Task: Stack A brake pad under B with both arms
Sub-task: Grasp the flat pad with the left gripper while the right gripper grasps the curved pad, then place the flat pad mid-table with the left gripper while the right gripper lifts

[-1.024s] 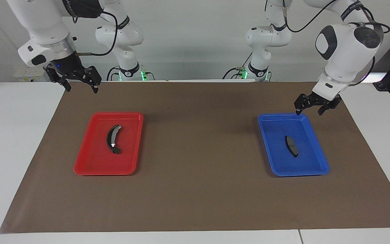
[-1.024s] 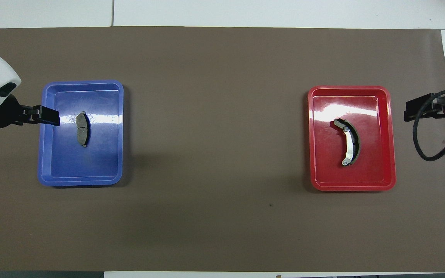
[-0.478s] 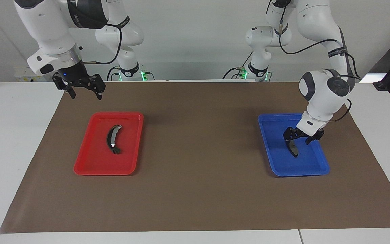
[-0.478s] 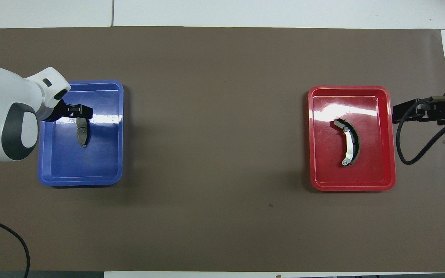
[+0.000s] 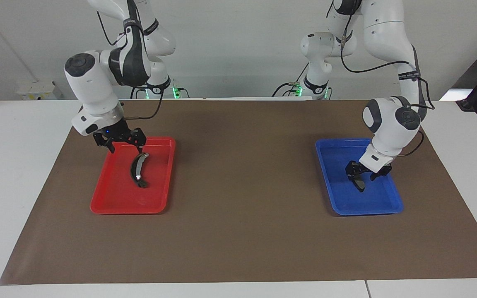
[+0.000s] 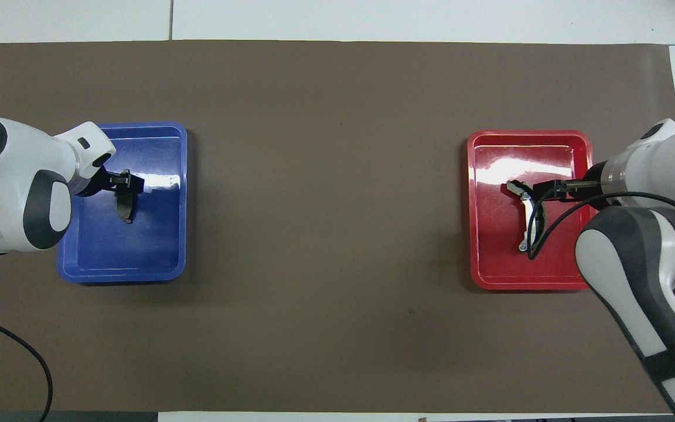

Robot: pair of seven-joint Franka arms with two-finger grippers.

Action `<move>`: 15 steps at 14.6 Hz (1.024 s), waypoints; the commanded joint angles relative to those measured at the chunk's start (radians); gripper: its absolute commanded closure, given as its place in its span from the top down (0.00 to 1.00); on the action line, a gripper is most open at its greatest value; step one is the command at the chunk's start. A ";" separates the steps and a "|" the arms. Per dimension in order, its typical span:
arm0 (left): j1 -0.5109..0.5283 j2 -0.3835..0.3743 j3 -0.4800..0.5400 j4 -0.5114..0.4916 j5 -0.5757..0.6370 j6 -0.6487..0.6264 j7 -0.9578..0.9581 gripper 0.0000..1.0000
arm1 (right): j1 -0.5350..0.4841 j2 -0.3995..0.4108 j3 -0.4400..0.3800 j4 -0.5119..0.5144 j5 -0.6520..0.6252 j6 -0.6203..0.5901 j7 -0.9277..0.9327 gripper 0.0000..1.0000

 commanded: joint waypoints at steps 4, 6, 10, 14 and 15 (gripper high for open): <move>0.001 0.000 0.002 -0.070 -0.008 0.075 0.022 0.79 | -0.034 0.078 0.004 -0.148 0.028 0.232 -0.081 0.99; 0.000 -0.003 0.002 -0.062 -0.008 0.059 0.046 0.36 | -0.042 0.090 0.004 -0.175 0.028 0.272 -0.117 0.99; 0.000 -0.064 0.001 -0.042 -0.008 -0.012 0.079 0.01 | -0.048 0.127 0.005 -0.176 0.028 0.303 -0.127 0.99; -0.020 -0.075 -0.015 0.088 -0.054 -0.153 0.068 0.01 | -0.046 0.127 0.005 -0.173 0.028 0.300 -0.128 0.79; -0.051 -0.074 -0.016 0.111 -0.086 -0.165 0.062 0.01 | -0.045 0.127 0.005 -0.169 0.026 0.297 -0.125 0.71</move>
